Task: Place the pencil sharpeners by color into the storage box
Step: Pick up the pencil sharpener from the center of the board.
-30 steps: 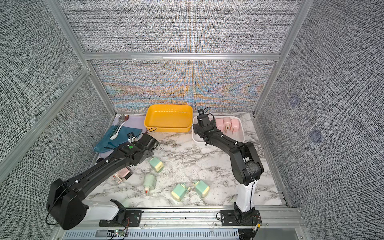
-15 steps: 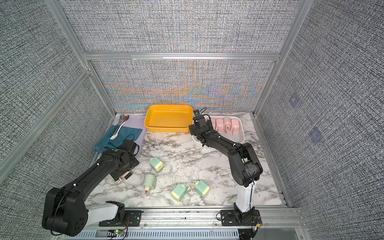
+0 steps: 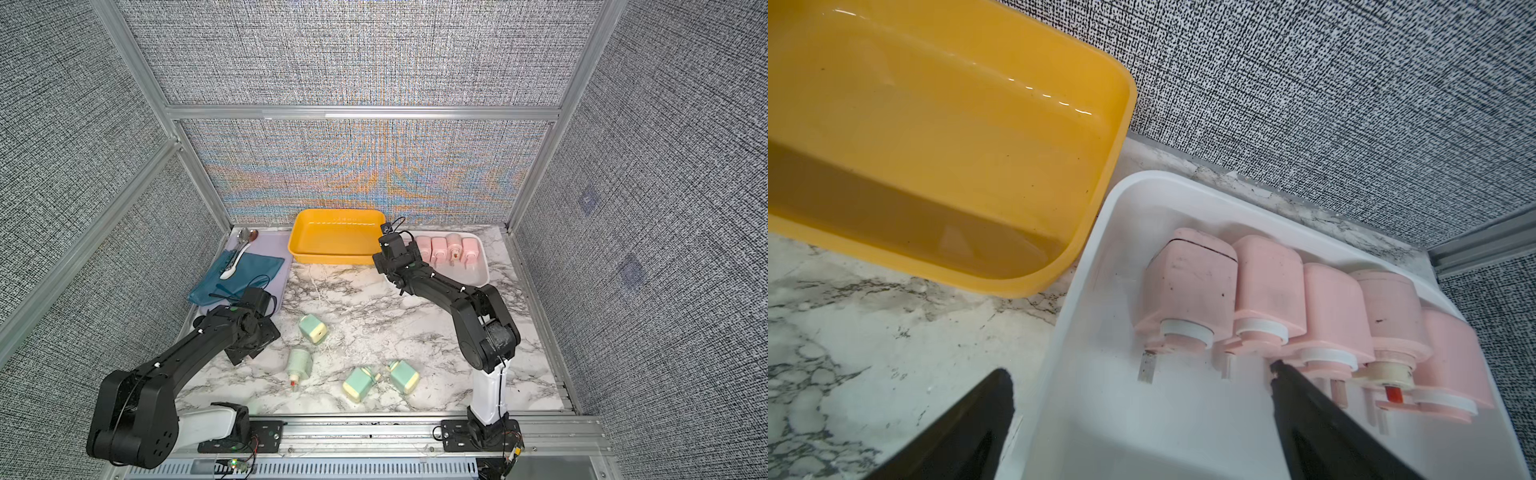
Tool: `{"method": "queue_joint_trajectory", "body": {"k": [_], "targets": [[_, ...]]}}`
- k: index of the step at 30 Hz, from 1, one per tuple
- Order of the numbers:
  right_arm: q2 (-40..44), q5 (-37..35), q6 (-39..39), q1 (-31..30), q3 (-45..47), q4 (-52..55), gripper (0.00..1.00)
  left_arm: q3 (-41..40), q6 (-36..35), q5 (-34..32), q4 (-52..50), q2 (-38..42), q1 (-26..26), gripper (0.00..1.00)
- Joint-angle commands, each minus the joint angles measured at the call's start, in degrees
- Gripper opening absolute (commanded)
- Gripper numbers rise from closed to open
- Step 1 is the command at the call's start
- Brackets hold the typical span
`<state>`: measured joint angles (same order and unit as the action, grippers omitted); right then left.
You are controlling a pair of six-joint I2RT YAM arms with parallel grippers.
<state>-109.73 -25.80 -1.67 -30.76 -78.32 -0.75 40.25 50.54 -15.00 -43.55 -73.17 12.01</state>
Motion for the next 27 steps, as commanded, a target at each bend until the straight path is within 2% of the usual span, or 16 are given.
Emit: {"method": "queue_joint_trajectory", "body": {"k": [1,4,13,19,24,26,27], "targets": [[-0.22,-1.19,-0.18,-0.32,-0.38,0.20,0.99,-0.65,-1.50,-0.79,2.02,-0.18,-0.06,0.91],[-0.39,-1.14,-0.09,-0.57,-0.34,0.05,0.99,-1.04,-1.03,-1.01,2.14,-1.49,-0.03,0.88],[-0.75,-1.29,-0.70,-0.76,0.11,-0.12,0.99,-2.24,-2.06,-0.94,4.99,-1.99,-0.01,0.59],[-0.31,-1.25,-0.44,-0.87,0.37,-0.17,0.99,-1.76,-3.42,-0.71,4.81,-2.88,-0.01,0.48],[0.16,-1.05,-0.45,-1.05,0.56,0.04,0.99,-1.40,-5.56,1.75,5.03,-1.39,0.90,0.27],[0.76,-0.70,-0.36,-1.13,0.95,0.14,0.99,-1.32,-6.29,2.31,4.90,0.48,1.78,0.16],[1.14,-0.40,-0.17,-1.14,1.29,0.13,0.99,-1.15,-6.73,2.63,4.64,1.65,2.12,0.05]]}}
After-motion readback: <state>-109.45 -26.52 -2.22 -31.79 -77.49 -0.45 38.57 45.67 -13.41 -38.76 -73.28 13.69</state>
